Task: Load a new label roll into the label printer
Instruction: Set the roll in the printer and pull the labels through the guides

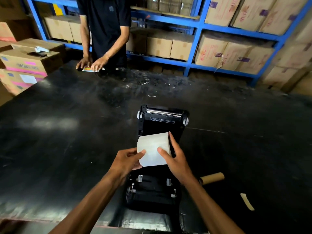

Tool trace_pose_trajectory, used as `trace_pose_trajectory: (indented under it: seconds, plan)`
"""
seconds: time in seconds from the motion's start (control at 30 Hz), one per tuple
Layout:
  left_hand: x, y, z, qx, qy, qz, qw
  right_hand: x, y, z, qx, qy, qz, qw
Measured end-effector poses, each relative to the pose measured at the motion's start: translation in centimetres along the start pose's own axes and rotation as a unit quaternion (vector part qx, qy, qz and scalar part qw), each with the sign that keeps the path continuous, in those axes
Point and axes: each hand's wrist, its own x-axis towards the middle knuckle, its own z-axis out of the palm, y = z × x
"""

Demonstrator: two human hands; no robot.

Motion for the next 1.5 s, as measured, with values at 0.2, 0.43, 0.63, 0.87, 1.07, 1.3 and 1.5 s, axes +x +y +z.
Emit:
trace_pose_trajectory:
  seconds: [0.2, 0.43, 0.63, 0.87, 1.07, 1.3, 1.5]
  plan:
    - [0.7, -1.2, 0.0, 0.037, 0.007, 0.01, 0.999, -0.4, 0.9, -0.2, -0.115, 0.005, 0.045, 0.992]
    - [1.1, -1.9, 0.7, 0.202, 0.039, 0.101, 0.973, -1.3, 3.2, -1.0, -0.136, 0.001, 0.099, 0.986]
    - [0.9, -2.7, 0.6, 0.256, 0.045, 0.129, 0.957, -2.3, 4.5, -0.6, -0.124, 0.015, 0.088, 0.988]
    - [1.5, -2.7, -0.2, 0.314, 0.061, 0.142, 0.937, -2.1, 4.2, -0.3, -0.134, 0.079, 0.086, 0.984]
    - [1.7, -3.5, -0.7, 0.322, 0.065, 0.145, 0.933, -2.9, 4.1, 0.4, -0.153, 0.198, 0.062, 0.966]
    - [1.6, -4.4, -1.1, 0.348, 0.043, 0.133, 0.927, -4.0, 4.2, 0.8, -0.179, 0.208, 0.08, 0.958]
    - [1.9, -4.6, -1.4, 0.343, 0.022, 0.122, 0.931, -4.5, 4.5, 0.7, -0.158, 0.206, 0.083, 0.962]
